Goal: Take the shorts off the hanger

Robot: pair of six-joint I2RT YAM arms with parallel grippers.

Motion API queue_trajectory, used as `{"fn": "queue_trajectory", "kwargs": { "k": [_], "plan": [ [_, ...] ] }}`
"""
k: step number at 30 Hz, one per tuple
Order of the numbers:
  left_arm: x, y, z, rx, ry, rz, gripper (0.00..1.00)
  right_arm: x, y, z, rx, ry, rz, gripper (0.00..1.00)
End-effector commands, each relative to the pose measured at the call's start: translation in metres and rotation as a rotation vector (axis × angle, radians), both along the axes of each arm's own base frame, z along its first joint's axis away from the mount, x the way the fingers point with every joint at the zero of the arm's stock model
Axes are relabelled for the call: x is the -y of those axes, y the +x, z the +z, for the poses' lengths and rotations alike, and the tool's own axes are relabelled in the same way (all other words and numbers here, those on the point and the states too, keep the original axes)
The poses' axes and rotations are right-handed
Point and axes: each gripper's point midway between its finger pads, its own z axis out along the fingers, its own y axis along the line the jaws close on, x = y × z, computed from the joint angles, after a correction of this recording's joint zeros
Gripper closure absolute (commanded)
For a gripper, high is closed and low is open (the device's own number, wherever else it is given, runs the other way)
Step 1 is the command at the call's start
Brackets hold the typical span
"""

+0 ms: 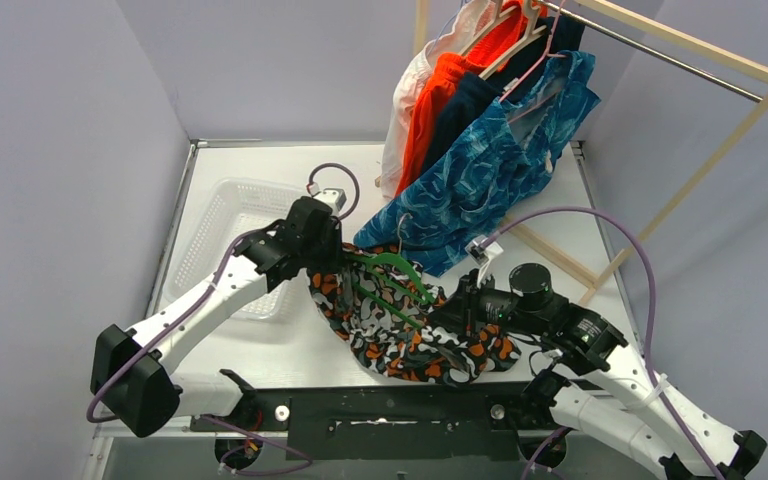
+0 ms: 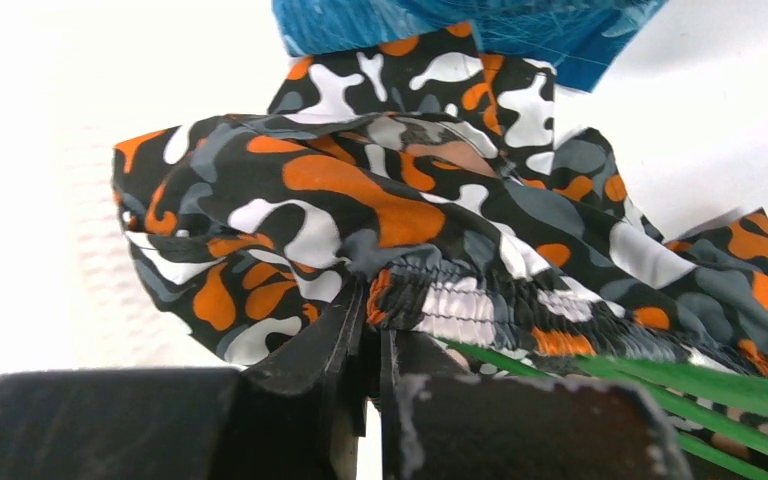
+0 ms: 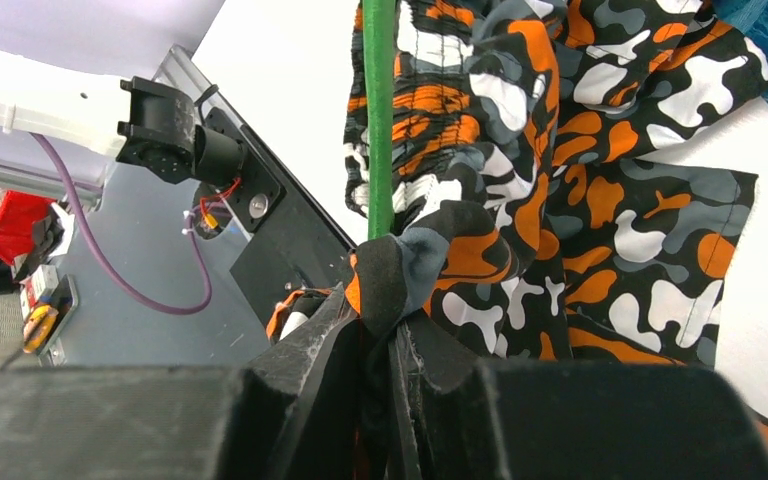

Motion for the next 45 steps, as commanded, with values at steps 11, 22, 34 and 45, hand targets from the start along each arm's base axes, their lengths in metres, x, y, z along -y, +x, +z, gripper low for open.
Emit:
{"fn": "queue_trajectory", "kwargs": {
  "k": [11,22,34,45],
  "plan": [
    [-0.059,0.046,0.015,0.007,-0.07,0.194,1.0,0.015,-0.025,0.029,0.078,0.11,0.031,1.0],
    [-0.081,0.061,0.022,0.036,-0.032,0.277,1.0,0.045,-0.037,0.055,0.216,0.211,-0.041,1.0],
    [-0.098,0.065,0.015,0.004,-0.036,0.335,1.0,0.057,-0.024,0.062,0.298,0.23,-0.135,1.0],
    [-0.041,0.045,0.007,-0.093,-0.278,0.083,0.91,0.041,0.002,0.045,0.262,0.202,-0.184,1.0]
  ]
}}
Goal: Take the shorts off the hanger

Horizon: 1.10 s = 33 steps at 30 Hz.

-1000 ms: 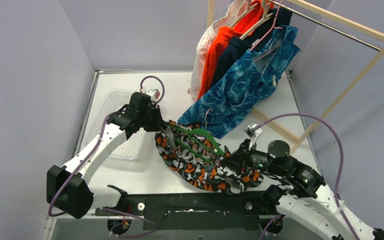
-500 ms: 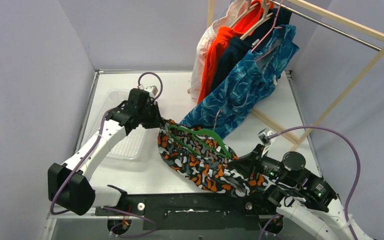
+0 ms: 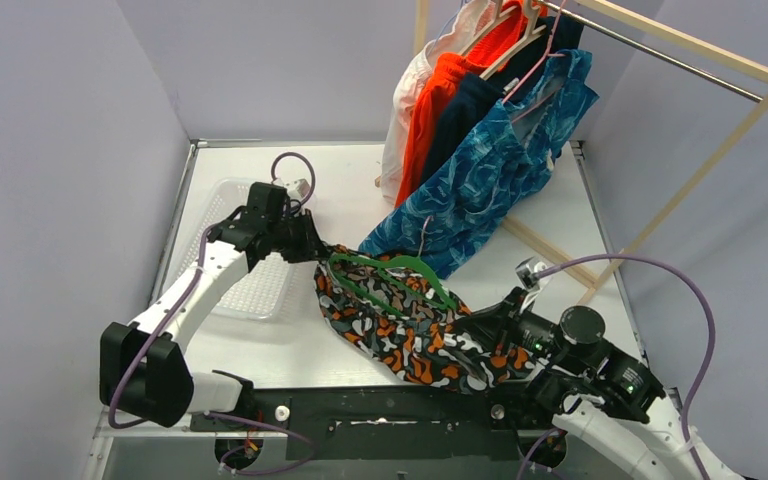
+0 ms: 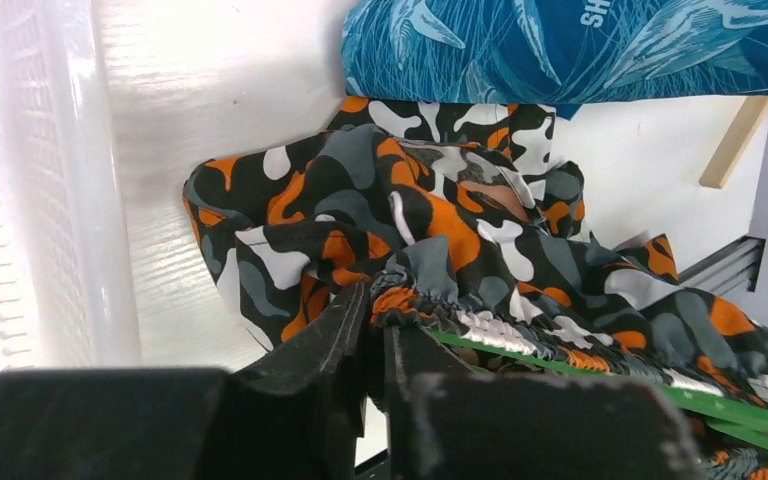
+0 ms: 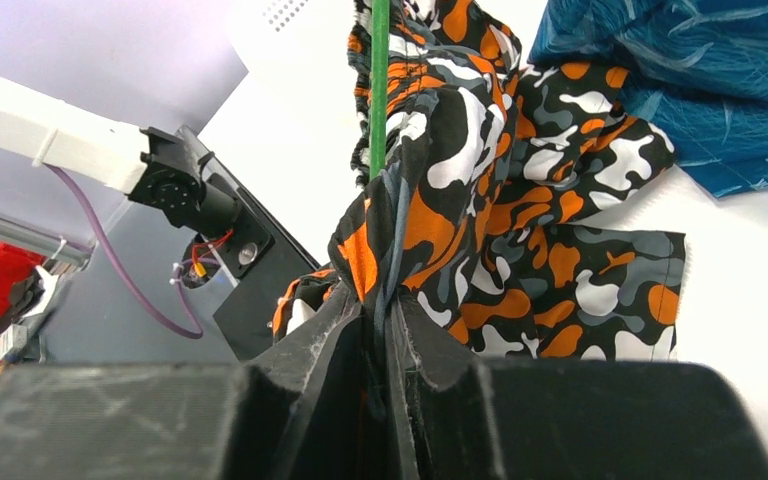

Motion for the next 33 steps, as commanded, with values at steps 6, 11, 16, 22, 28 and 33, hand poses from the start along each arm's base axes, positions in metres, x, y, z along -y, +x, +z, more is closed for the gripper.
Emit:
{"fn": "queue_trajectory", "kwargs": {
  "k": [6,11,16,22,28,33],
  "plan": [
    [0.005,0.013,0.013,0.081,-0.017,-0.047,0.48,-0.016,0.04,0.0,-0.013,-0.053,-0.095,1.0],
    [-0.004,0.015,0.029,0.149,0.002,0.019,0.19,-0.025,0.049,-0.02,-0.054,-0.117,-0.087,1.0],
    [0.007,0.013,0.048,0.216,-0.021,-0.001,0.15,-0.028,0.051,-0.018,-0.04,-0.09,-0.084,1.0],
    [0.09,-0.01,0.112,0.438,-0.229,-0.207,0.14,-0.031,0.042,-0.019,-0.037,-0.079,-0.034,1.0],
    [0.141,-0.024,0.147,0.558,-0.449,-0.262,0.14,-0.035,0.04,-0.021,-0.052,-0.083,-0.014,1.0],
    [0.162,-0.024,0.132,0.492,-0.46,-0.319,0.14,-0.037,0.04,-0.015,-0.042,-0.064,-0.005,1.0]
  ]
}}
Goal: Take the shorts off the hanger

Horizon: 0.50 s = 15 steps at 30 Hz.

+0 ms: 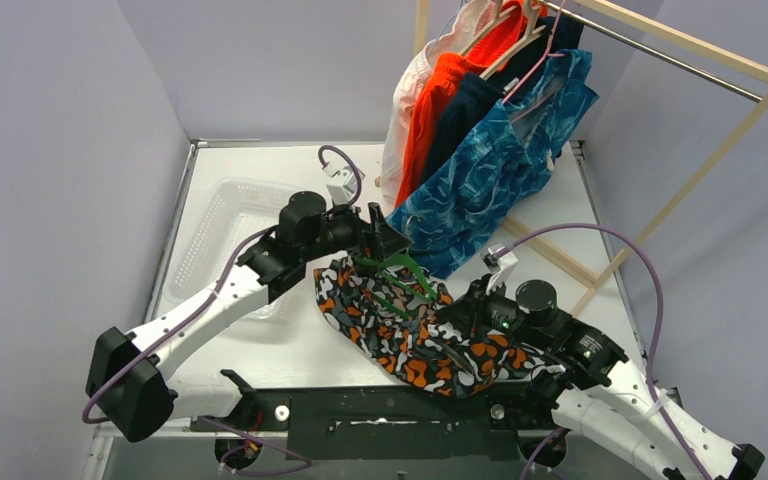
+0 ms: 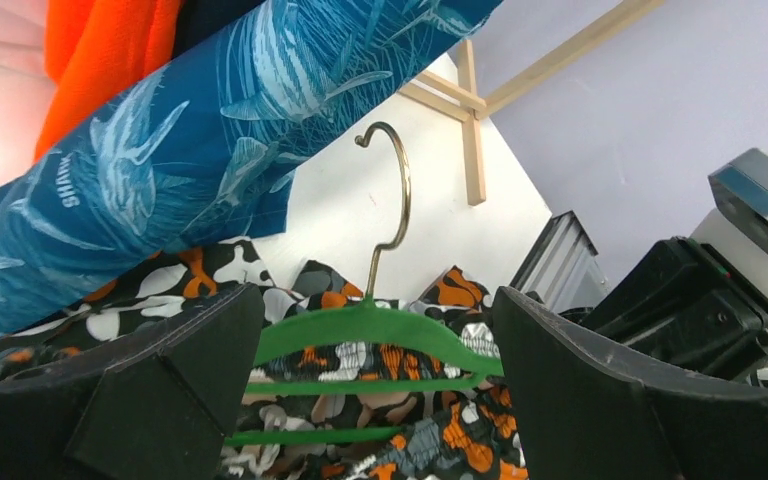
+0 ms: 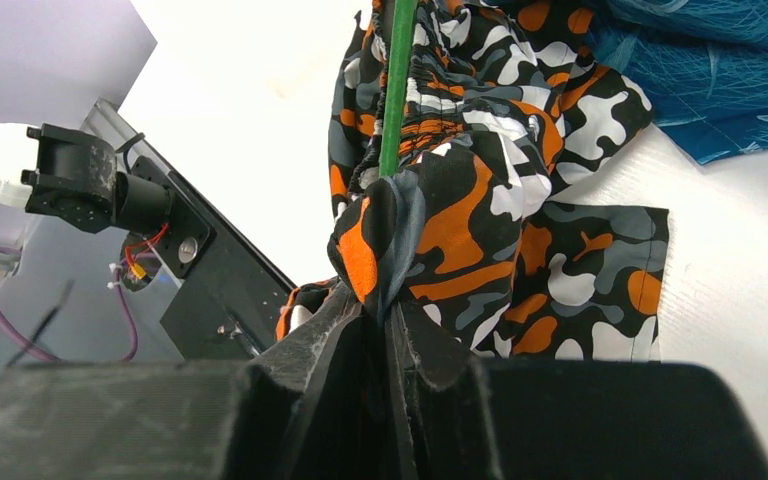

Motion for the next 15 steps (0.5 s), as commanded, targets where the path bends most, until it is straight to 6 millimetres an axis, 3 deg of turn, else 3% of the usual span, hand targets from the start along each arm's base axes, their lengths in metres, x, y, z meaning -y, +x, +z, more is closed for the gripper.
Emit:
{"fn": "queue_trajectory", "kwargs": {
  "k": [1,5,9,13,15],
  "plan": [
    [0.025,0.006,0.024,0.043,-0.106,-0.048,0.14,-0.012,0.005,0.031,0.084,0.091,0.028,1.0],
    [0.037,0.012,0.013,0.043,-0.037,0.0,0.2,-0.017,0.004,0.034,0.085,0.107,0.049,1.0],
    [0.037,0.022,-0.005,0.019,0.07,0.074,0.45,-0.02,0.002,0.035,0.083,0.115,0.071,1.0],
    [0.03,0.027,-0.009,0.013,0.128,0.16,0.9,-0.019,0.003,0.033,0.072,0.094,0.068,1.0],
    [0.026,0.026,-0.013,0.014,0.176,0.186,1.0,-0.017,0.004,0.033,0.075,0.086,0.056,0.99]
  ]
}}
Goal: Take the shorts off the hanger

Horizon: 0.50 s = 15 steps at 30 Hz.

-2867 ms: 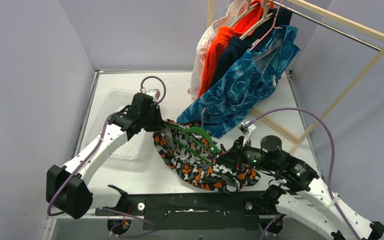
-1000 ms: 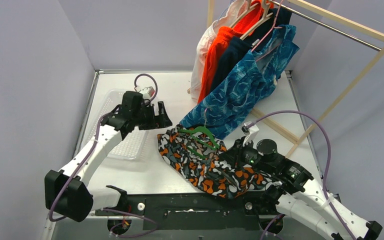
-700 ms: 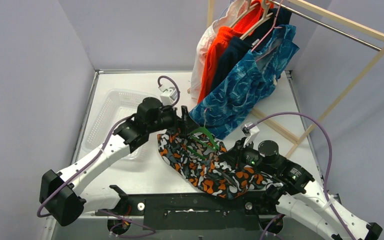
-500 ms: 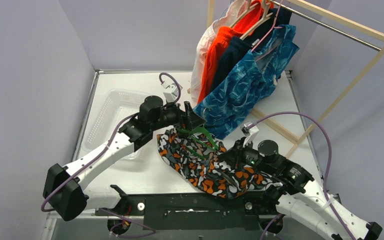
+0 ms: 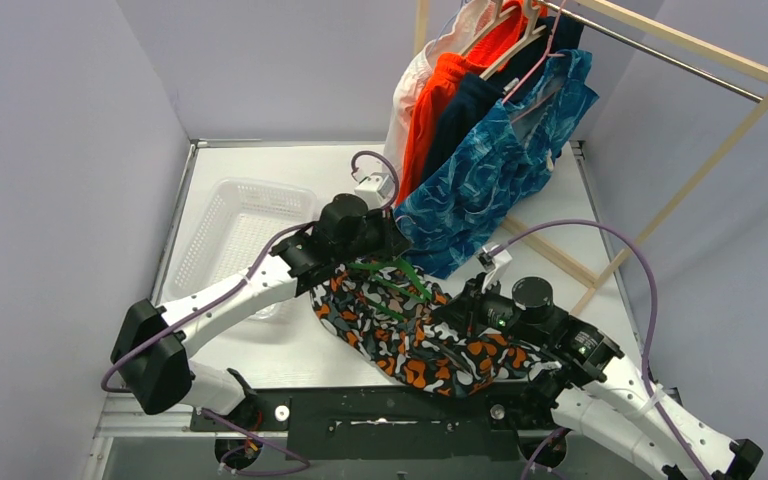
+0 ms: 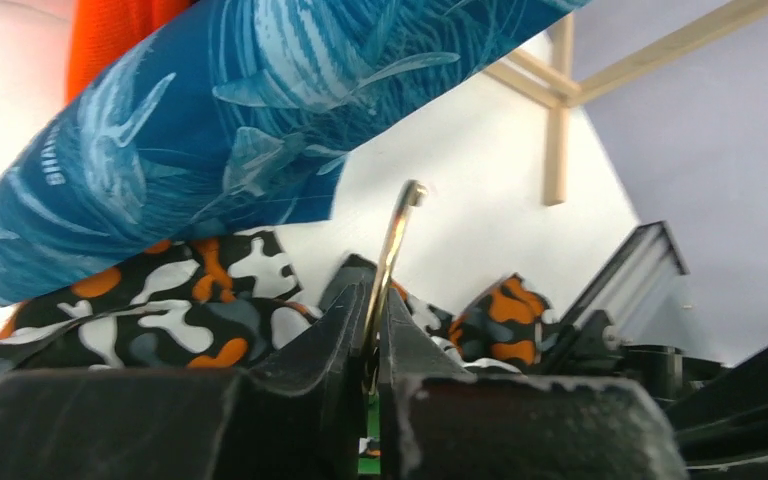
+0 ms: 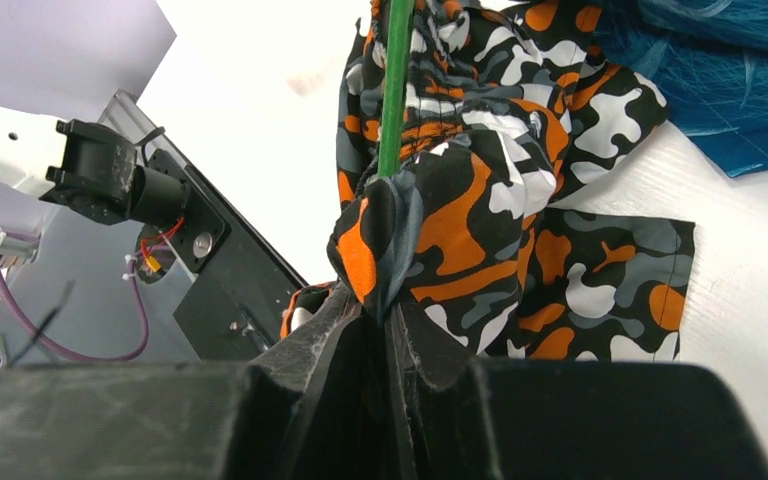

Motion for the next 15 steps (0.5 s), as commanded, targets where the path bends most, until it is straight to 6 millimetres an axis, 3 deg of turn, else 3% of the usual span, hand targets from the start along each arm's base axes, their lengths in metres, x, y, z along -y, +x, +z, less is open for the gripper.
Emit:
{"fn": "queue_trajectory", "kwargs": {
  "k": [1,4,9,13,15],
  "plan": [
    [-0.011,0.014,0.021,0.072,0.073,0.124,1.0,-0.006,0.006,0.033,0.083,0.071,0.005,0.95],
    [-0.016,0.013,0.018,0.065,0.11,0.151,1.0,-0.003,0.006,0.036,0.076,0.073,-0.017,0.74],
    [-0.019,0.012,0.032,0.092,0.093,0.165,1.0,0.005,0.008,0.035,0.05,0.035,-0.06,0.54],
    [-0.022,0.013,0.04,0.111,0.122,0.158,1.0,0.012,0.01,0.033,0.04,0.001,-0.089,0.58],
    [-0.025,0.012,0.041,0.112,0.14,0.159,1.0,0.017,0.012,0.034,0.047,0.0,-0.122,0.7]
  ]
}}
